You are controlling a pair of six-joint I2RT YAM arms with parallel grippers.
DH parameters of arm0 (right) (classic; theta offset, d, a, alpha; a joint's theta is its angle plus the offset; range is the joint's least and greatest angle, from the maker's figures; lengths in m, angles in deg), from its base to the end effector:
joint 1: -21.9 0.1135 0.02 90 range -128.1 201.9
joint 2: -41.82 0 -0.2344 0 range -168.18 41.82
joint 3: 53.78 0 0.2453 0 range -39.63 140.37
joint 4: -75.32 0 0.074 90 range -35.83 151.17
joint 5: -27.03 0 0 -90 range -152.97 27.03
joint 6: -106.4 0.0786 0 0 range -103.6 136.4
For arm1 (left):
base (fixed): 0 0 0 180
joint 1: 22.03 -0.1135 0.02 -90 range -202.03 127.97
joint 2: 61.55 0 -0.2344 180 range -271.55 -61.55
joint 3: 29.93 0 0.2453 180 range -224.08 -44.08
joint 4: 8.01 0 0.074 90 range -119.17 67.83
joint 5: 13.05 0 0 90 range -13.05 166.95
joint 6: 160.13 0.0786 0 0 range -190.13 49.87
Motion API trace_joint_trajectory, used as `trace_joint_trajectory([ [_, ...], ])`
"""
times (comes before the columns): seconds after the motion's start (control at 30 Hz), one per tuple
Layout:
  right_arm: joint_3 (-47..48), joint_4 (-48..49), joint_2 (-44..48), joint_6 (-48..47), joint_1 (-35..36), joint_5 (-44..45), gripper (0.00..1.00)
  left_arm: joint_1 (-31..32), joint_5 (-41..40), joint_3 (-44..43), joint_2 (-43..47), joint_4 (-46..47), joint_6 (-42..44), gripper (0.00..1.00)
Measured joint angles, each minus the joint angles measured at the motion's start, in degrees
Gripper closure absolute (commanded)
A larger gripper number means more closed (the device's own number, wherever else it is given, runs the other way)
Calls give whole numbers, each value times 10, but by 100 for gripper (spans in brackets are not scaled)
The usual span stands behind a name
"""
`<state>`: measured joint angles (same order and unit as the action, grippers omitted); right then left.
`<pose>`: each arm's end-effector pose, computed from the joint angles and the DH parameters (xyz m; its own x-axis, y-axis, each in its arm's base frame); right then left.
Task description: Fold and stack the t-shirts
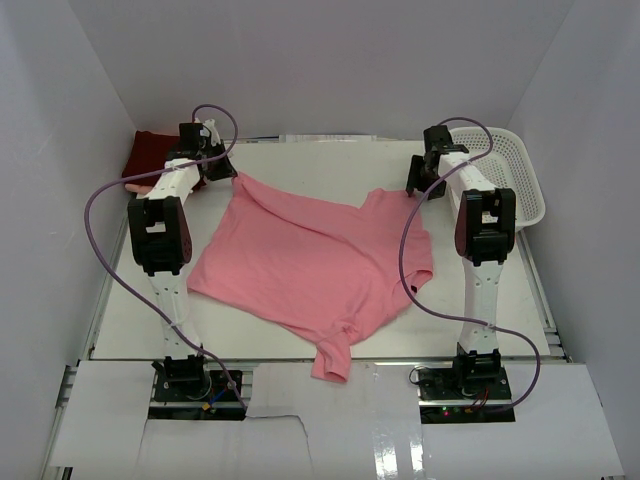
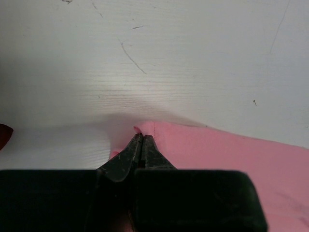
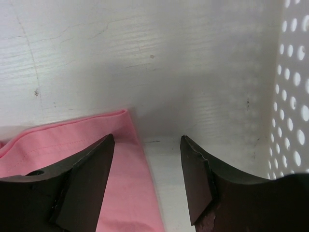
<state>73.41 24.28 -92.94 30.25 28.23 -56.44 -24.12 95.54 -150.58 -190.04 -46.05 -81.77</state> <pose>0.5053 0.0471 0.1178 -0.8359 0.1466 -0.5290 0.1539 0.9876 0.0304 0.5128 -0.0064 0.1569 -0.7404 -0.2184 -0.6357 0.0386 0.9304 -0.3646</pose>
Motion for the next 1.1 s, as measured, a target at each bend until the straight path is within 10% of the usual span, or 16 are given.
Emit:
trace_joint_trajectory([
  [1.1,42,31,-33,-9,5,-58,46,0,10,-3,0,-12,0,95],
])
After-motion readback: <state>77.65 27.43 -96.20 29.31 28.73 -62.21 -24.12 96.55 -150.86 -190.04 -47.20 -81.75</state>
